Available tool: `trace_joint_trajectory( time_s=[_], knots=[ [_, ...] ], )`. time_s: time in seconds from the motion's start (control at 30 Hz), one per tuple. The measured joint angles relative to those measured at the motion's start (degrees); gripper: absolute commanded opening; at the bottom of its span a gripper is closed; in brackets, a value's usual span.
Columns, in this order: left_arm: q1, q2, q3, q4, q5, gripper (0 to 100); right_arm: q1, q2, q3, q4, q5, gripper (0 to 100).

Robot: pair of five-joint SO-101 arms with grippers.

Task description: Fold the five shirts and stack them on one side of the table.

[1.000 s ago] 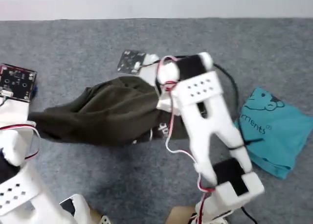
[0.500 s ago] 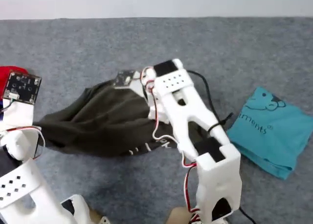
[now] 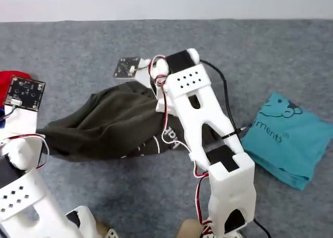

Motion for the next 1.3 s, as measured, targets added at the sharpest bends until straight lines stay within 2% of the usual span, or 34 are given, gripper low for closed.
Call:
trace_joint_trajectory(
  time_s=[0.2, 0.5, 0.7, 0.87, 1.03, 1.13, 1.3],
  knots=[
    [0.3, 0.0, 0.2, 0.0, 0.0, 1, -0.1, -1.6, -0.7, 0.1, 0.1, 6.5],
    [1.0, 0.0, 0.2, 0.0, 0.0, 1, -0.4, 5.0, -0.7, 0.1, -0.5, 6.9],
    [1.6, 0.0, 0.5, 0.0, 0.0, 1, -0.4, 5.0, -0.7, 0.1, 0.3, 0.9],
    [2.5, 0.0, 1.1, 0.0, 0.0, 1, -0.5, 4.7, -4.4, 0.1, 2.0, 1.1],
    [2.5, 0.0, 0.0, -1.8, 0.3, 1, 1.3, -1.9, -7.6, 0.1, 2.1, 1.1],
    [2.5, 0.0, -4.8, -2.0, 3.3, 1, 3.1, -8.4, -7.7, 0.1, 2.4, 1.1],
    [2.6, 0.0, -13.8, -5.8, 13.6, 1, 7.4, -19.8, -7.7, 0.1, 2.4, 1.1]
  ],
)
